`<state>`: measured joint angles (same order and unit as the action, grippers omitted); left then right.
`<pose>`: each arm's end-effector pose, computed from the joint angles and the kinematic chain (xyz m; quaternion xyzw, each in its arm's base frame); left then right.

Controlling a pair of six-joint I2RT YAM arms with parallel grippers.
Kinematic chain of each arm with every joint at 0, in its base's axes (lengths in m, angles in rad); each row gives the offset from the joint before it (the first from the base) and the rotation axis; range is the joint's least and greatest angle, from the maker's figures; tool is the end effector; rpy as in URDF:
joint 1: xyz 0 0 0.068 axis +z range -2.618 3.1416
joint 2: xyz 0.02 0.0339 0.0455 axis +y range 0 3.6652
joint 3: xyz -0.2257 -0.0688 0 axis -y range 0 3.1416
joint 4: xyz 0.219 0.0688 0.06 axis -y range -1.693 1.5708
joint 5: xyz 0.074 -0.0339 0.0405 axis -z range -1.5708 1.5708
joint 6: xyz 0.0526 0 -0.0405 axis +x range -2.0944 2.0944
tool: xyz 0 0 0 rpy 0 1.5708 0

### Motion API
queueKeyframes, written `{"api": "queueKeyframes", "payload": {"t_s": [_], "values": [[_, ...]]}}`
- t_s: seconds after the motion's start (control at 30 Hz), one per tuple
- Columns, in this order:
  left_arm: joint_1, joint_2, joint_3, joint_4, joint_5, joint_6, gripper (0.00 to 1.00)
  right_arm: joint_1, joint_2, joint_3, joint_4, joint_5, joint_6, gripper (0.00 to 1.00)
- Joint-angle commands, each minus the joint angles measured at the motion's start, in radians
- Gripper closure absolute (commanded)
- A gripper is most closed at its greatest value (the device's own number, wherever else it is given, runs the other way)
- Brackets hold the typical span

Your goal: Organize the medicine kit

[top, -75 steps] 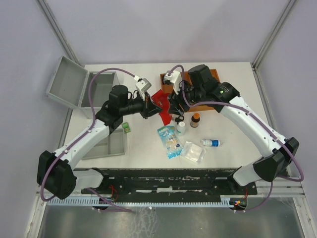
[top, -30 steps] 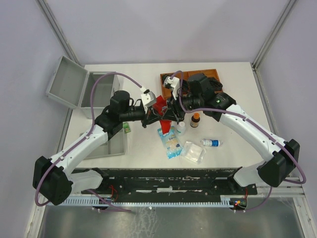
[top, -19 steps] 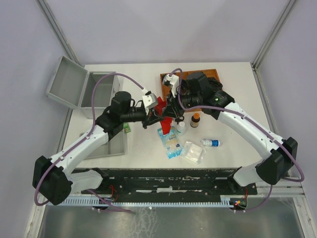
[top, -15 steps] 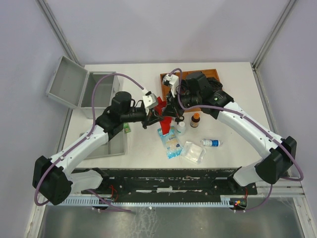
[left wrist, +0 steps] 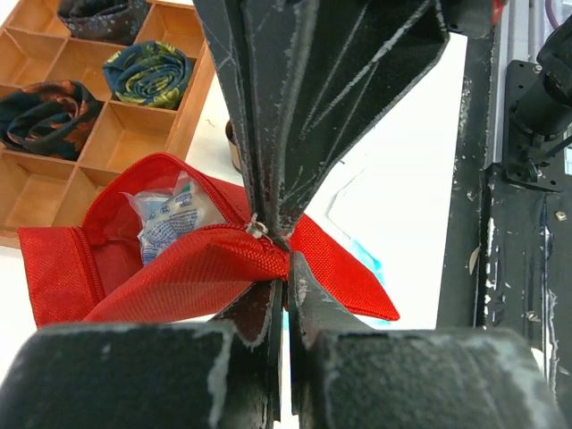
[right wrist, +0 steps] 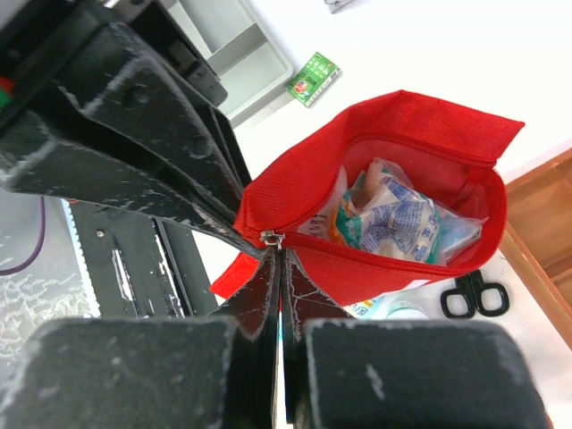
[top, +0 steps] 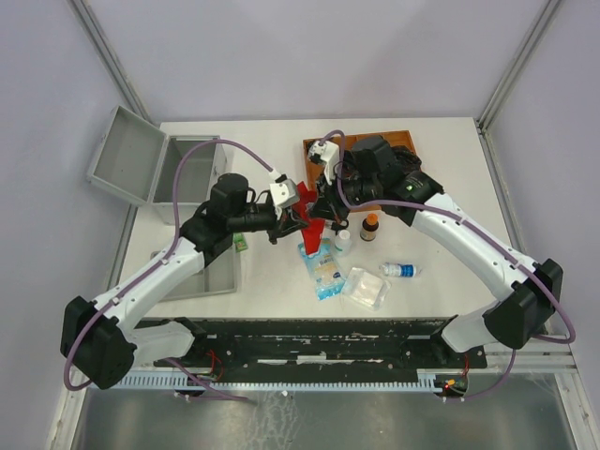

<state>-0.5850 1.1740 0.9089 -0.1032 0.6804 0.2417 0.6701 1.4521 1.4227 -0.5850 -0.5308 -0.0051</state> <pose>0.2044 -0.1750 0.2808 0.4851 0.6361 -0.3622 0.4784 0.2276 0.2143 0.3223 -0.3977 0.7684 0.3651 0.3437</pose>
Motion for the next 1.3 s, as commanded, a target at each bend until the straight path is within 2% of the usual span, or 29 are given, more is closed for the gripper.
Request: {"api": "queueKeyframes", "payload": {"t_s": [0.0,0.3,0.57,0.73,0.9,1.03,1.07,1.1,1.23,1.27], "values": [[-0.009,-0.063,0.000,0.040,0.023,0.095,0.97,-0.019,-0.032,0.011,0.000,0.085,-0.033,1.00],[-0.009,-0.115,-0.023,-0.041,0.100,0.291,0.97,-0.054,-0.004,0.020,-0.020,0.233,-0.049,0.99],[-0.009,-0.162,-0.046,-0.104,0.057,0.413,0.97,-0.088,0.020,0.038,-0.051,0.339,-0.077,0.99],[-0.008,-0.181,-0.042,-0.209,0.041,0.535,0.97,-0.134,0.049,0.049,-0.058,0.370,-0.082,1.00],[-0.009,-0.204,-0.029,-0.297,0.104,0.597,0.97,-0.151,0.068,0.041,-0.040,0.413,-0.091,1.00],[-0.009,-0.225,-0.023,-0.309,0.122,0.567,0.97,-0.163,0.086,0.046,-0.038,0.416,-0.095,0.99],[-0.009,-0.226,-0.021,-0.287,0.094,0.523,0.97,-0.167,0.086,0.049,-0.046,0.388,-0.103,0.97],[-0.009,-0.224,-0.014,-0.268,0.055,0.483,0.97,-0.169,0.081,0.050,-0.056,0.358,-0.109,0.89],[-0.008,-0.211,0.018,-0.186,-0.181,0.315,0.97,-0.182,0.030,0.055,-0.104,0.157,-0.177,0.41],[-0.008,-0.205,0.031,-0.180,-0.244,0.291,0.97,-0.183,0.021,0.070,-0.153,0.102,-0.202,0.32]]}}
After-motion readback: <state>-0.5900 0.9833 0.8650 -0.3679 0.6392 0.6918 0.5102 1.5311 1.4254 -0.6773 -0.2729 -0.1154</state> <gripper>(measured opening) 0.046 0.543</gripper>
